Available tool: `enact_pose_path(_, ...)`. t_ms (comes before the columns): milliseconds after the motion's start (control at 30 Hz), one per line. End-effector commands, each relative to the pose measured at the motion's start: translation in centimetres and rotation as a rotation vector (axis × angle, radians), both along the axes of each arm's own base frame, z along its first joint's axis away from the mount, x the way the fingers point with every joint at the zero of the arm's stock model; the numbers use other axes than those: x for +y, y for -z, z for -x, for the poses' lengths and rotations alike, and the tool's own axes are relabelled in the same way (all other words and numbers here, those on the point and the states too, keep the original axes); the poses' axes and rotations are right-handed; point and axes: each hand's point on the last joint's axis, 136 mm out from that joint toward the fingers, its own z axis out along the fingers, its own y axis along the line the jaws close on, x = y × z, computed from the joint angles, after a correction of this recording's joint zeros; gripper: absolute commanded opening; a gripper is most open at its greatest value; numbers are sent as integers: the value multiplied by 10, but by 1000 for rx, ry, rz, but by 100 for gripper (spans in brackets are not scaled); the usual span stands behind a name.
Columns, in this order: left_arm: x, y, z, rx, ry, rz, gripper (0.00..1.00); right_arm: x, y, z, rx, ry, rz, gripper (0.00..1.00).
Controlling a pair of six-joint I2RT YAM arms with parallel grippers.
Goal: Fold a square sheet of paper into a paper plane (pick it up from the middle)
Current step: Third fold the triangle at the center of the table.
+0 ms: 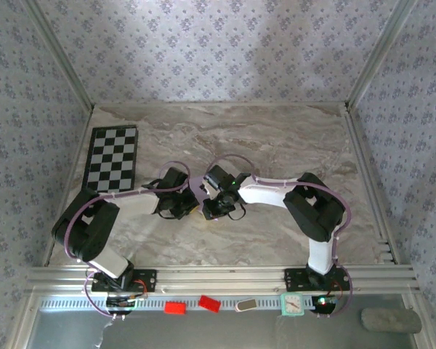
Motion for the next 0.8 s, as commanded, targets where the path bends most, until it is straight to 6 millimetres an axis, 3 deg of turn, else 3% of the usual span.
enact_pose_path(0, 38, 38, 29, 135, -33, -184, 9, -4, 5, 2, 45, 8, 12, 16)
enact_pose_path(767, 39, 39, 30, 137, -31, -188, 8, -17, 22, 16, 146, 0, -15, 17)
